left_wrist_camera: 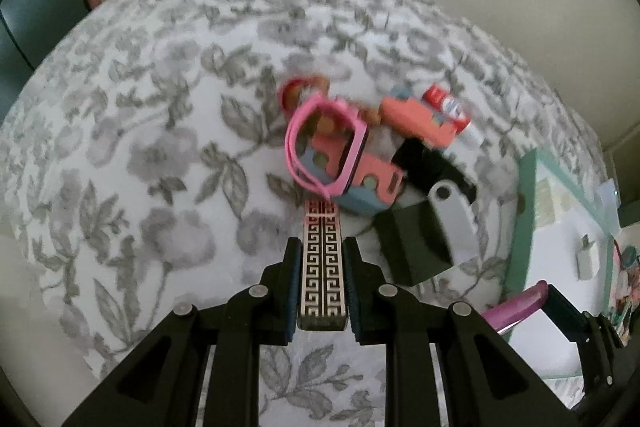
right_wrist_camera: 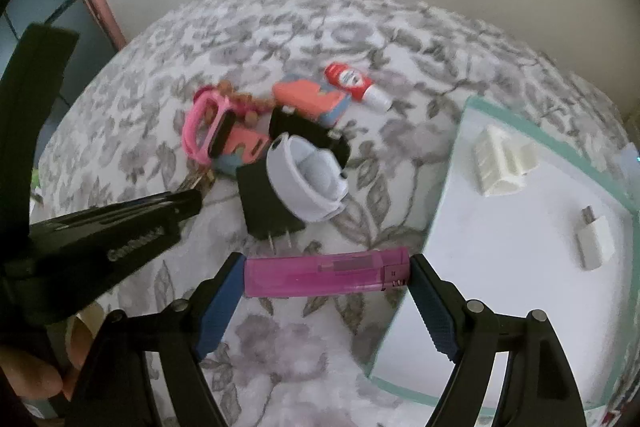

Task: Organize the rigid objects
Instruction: 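Carry the lighter with the right tool while the left tool lowers the bar into the tray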

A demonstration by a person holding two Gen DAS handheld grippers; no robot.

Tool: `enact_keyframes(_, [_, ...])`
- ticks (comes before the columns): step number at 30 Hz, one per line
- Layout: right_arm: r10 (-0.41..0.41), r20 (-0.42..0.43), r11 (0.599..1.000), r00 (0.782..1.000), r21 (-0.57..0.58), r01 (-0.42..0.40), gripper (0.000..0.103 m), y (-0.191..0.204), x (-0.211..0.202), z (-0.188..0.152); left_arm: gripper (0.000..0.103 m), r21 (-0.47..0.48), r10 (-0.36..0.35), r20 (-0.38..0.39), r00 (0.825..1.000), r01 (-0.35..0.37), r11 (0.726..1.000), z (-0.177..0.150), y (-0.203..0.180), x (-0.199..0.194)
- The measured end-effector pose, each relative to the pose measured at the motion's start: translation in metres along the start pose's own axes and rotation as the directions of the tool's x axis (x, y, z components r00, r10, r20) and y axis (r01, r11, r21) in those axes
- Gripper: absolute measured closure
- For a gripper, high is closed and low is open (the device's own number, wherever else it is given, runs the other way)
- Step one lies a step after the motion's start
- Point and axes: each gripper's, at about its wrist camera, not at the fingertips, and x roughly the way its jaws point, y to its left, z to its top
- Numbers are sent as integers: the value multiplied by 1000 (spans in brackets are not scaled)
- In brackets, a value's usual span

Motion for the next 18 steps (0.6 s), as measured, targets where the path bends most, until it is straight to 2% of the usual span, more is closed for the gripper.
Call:
enact_keyframes(4, [-36, 57, 998, 998, 45, 34, 20, -14, -17, 1, 82, 34, -4, 52, 999, 2, 999, -2, -14, -20])
enact_keyframes(11, [-152, 96, 981, 984, 137, 138, 20, -49, -33, -2, 82, 128, -44, 67, 997, 35, 991, 2, -62, -38])
enact_keyframes(15, [-229, 89, 953, 969, 224, 205, 20, -77, -41, -10, 82, 180, -67, 75, 995, 53, 982, 7, -93, -52])
enact_keyframes(18, [-290, 63, 914, 955, 314, 257, 20, -103, -45, -17, 82, 231, -86, 87, 992, 64, 971, 10, -121, -64])
